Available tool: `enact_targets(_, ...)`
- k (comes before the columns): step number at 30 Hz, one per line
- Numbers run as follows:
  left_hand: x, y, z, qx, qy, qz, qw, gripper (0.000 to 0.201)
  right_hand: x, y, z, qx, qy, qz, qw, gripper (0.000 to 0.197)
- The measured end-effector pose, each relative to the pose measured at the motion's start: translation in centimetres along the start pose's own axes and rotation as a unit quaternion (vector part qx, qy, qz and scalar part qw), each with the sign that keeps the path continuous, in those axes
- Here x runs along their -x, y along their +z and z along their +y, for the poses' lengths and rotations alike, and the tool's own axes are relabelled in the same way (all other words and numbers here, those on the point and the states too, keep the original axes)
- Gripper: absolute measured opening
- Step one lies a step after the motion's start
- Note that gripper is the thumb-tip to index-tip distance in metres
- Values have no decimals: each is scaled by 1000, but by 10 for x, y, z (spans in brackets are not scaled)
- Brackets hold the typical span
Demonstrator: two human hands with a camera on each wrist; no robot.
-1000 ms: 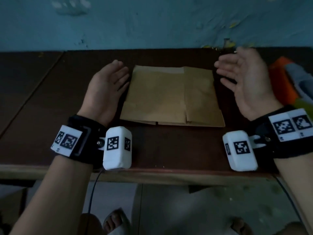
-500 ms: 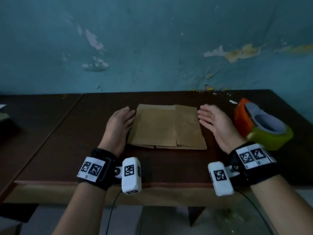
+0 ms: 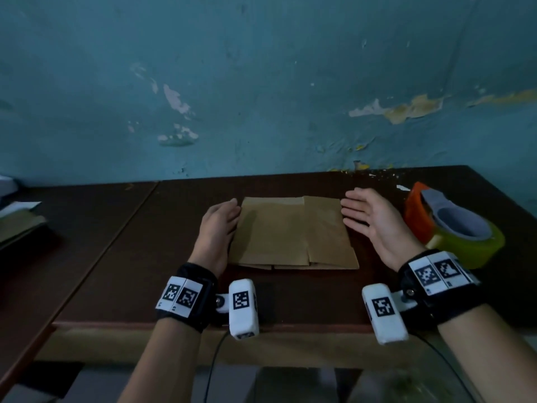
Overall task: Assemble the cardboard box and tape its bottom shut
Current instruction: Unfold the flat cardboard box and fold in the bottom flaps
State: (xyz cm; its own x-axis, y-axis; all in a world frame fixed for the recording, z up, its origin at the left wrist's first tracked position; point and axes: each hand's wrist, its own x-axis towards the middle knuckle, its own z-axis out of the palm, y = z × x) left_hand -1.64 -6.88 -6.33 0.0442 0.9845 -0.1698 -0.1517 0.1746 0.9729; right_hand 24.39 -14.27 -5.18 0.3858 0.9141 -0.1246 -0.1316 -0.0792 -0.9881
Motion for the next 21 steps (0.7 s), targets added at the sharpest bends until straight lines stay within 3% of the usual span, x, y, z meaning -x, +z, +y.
enact_targets(11,-12,-3,-3,5,-8,9,1000,40,-9,10,5,59,-23,23,998,43)
enact_targets(13,-15,-1,-3,0,-11,10,1000,42,-12,7,7,93,-25,50,994,37)
enact_targets(15,-15,3,-3,-30,-15,7,999,46,-13,6,9,114,-17,57,992,16)
enact_targets(18,-11,9,-2,-98,-28,-10,995,48,-11,12,7,117,-11,30,993,18)
enact_targets(21,-7,13,2,-85,1,-25,996,51,-7,14,3,100,-32,26,994,19)
